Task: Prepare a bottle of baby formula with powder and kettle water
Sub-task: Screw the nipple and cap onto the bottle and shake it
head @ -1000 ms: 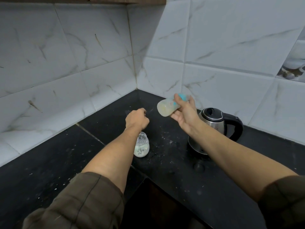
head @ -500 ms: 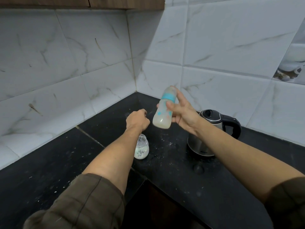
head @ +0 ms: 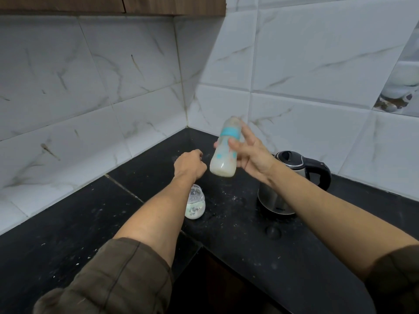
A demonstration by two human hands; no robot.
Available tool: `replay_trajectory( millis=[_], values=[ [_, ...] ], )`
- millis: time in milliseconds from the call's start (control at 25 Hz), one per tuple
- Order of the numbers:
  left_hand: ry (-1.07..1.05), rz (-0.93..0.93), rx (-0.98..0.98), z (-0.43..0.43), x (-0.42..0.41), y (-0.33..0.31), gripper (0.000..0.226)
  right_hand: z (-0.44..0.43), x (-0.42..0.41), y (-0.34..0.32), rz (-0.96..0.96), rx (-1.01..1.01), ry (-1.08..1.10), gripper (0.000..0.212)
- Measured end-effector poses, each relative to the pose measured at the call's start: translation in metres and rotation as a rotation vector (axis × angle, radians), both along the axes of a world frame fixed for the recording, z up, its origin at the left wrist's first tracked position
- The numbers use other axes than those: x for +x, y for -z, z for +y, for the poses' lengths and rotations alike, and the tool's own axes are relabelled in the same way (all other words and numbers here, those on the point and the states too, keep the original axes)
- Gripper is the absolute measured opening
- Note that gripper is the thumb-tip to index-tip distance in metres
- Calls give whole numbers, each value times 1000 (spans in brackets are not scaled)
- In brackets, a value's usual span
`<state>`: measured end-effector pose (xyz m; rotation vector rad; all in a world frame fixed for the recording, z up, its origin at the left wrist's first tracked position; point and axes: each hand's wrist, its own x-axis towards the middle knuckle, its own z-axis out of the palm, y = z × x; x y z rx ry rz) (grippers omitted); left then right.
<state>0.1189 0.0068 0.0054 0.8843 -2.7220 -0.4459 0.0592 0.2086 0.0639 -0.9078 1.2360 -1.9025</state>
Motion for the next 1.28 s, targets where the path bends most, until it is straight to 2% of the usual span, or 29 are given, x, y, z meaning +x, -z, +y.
replay_trajectory(
  millis=[120,200,320,400,480,520,640,720,760,880,920,1000,1080,1120,1200,1280],
  values=[
    [-2,1,3,-1,3,-2,49,-10,-8,-7,-298,-81,313,49],
    [-4,5,8,-1,3,-1,48,-8,-7,-5,-270,58,217,36],
    [-7,-2,6,0,4,0,45,1,-4,12,-65,220,-98,45],
    [-5,-6,6,-1,6,0,47,0,-3,13,-125,230,-39,48],
    [0,1,2,-1,7,1,48,-5,-6,14,-343,243,160,45],
    [2,2,1,-1,8,0,48,-6,-6,14,-388,263,191,42],
    [3,-7,-1,1,8,-2,45,0,-5,14,-193,381,-16,35],
    [4,-11,-4,1,9,-2,45,2,-5,13,-145,359,-68,36],
    [4,-8,-3,1,9,-1,46,0,-4,9,-171,341,-15,36],
    [2,-6,4,0,11,-2,47,-7,-8,4,-433,291,218,37],
    [3,-3,7,1,10,-3,47,-6,-7,2,-411,336,202,38],
    [5,-7,2,3,8,-5,47,-4,-4,4,-245,462,18,43],
    [7,-11,-10,5,7,-7,47,-2,-3,7,-155,494,-92,45],
    [7,-11,-10,4,7,-7,47,-2,-4,5,-164,479,-54,44],
    [6,-12,-7,4,8,-7,47,-3,-8,2,-320,411,152,41],
    [4,-9,-3,4,9,-7,48,-2,-13,0,-392,379,220,39]
  ],
)
